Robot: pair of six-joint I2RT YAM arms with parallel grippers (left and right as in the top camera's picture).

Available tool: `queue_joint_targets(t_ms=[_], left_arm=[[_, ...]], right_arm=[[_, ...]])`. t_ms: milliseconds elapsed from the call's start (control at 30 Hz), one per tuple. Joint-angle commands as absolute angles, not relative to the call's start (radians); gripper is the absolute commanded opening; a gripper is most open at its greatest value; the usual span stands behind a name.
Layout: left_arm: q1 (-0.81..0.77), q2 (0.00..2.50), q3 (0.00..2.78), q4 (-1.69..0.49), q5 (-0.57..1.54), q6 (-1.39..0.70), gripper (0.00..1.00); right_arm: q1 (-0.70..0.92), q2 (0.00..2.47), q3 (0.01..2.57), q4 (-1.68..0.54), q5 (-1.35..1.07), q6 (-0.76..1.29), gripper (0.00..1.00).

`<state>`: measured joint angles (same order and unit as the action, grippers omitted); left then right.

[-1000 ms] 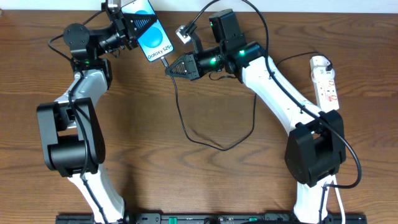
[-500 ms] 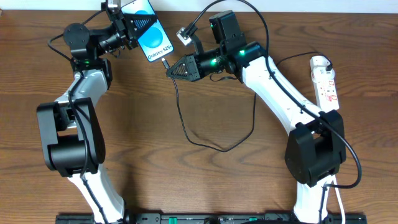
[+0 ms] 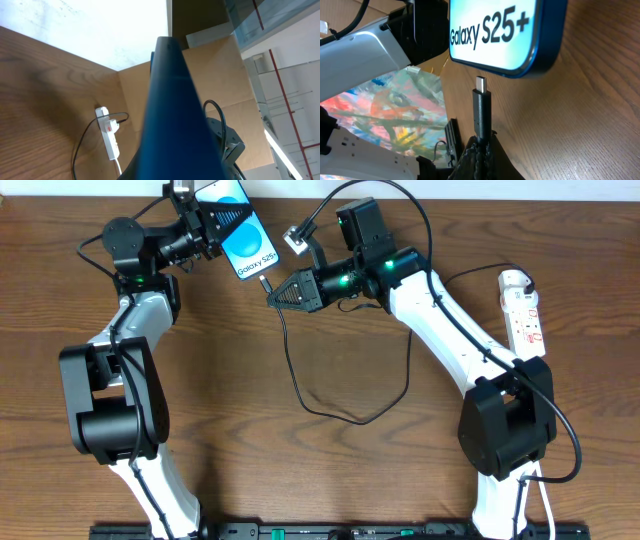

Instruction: Plug charger to phone and switch on socket

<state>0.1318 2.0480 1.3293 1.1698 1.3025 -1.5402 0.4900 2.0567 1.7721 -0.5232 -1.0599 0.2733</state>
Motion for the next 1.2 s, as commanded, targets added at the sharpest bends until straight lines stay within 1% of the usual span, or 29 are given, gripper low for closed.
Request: queue_joint_targets(t_ms=[0,533,933,1167], left_arm=[[0.134,2.035,1.337,1.179,1.294,-1.519,0.07],[0.133,2.035,1.337,1.179,1.301,-1.519,0.07],[0.131,2.035,1.337,1.179,1.320,-1.520,0.07],[0.123,2.035,1.337,1.179,1.321,-1.519,0.08]], right_arm=[[0.484,2.054,1.780,-0.523,-1.087,0.250,0.01],[0.477,2.054,1.780,-0.487,-1.078,0.247,0.01],[0.476,2.054,1.780,-0.485,-1.046,0.284,0.01],[0.477,2.054,1.780,-0.414,-1.045,0.335,0.01]])
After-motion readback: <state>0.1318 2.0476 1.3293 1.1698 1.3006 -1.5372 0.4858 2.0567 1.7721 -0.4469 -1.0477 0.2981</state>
